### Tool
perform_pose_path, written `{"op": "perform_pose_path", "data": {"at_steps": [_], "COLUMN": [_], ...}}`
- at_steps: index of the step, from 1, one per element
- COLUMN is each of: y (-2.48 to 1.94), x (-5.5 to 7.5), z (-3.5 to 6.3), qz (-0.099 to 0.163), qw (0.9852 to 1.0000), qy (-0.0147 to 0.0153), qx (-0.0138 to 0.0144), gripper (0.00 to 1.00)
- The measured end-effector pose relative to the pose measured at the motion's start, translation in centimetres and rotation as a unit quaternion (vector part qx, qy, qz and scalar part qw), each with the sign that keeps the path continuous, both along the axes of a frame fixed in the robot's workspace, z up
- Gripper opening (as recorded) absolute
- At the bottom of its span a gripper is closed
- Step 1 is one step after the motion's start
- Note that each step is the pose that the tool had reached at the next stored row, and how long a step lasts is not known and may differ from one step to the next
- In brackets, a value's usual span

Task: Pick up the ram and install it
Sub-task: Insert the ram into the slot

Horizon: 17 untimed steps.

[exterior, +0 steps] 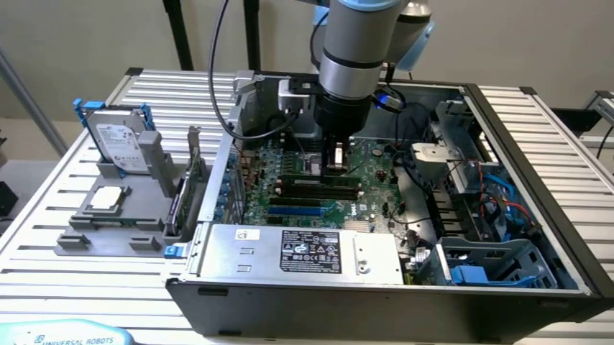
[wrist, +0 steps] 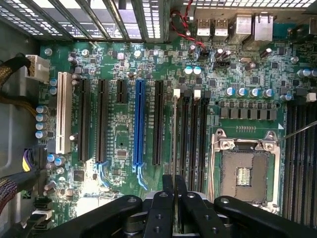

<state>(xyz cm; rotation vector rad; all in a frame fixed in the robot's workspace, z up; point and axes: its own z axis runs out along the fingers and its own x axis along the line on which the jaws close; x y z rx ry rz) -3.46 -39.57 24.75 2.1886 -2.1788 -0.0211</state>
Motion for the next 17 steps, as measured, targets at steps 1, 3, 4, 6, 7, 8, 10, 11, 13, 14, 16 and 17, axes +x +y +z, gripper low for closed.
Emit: {"op": "perform_pose_path", "data": {"at_steps": [1, 3, 4, 6, 7, 8, 10, 11, 13, 14, 16, 17], "y": [0.00, 0.00, 0.00, 0.00, 0.00, 0.01, 0.05, 0.09, 0.21, 0.28, 0.41, 0.46], "x": [0.00, 0.00, 0.00, 0.00, 0.00, 0.00, -0.01, -0.02, -0.02, -0.02, -0.03, -0.03], "z": [-0.07, -0.10, -0.10, -0.11, -0.14, -0.17, -0.25, -0.31, -0.44, -0.51, -0.69, -0.77], "qz": [0.000, 0.000, 0.000, 0.000, 0.000, 0.000, 0.000, 0.000, 0.000, 0.000, 0.000, 0.000], "qw": [1.0000, 1.0000, 1.0000, 1.0000, 1.0000, 1.0000, 1.0000, 1.0000, 1.0000, 1.0000, 1.0000, 1.0000], "qy": [0.0000, 0.0000, 0.0000, 0.0000, 0.0000, -0.0001, -0.0006, -0.0009, -0.0012, -0.0013, -0.0014, -0.0014], "qx": [-0.0013, -0.0027, -0.0027, -0.0027, -0.0026, -0.0025, -0.0027, -0.0029, -0.0033, -0.0036, -0.0051, -0.0062], "gripper": [0.13, 0.13, 0.13, 0.13, 0.13, 0.13, 0.13, 0.13, 0.13, 0.13, 0.13, 0.13]}}
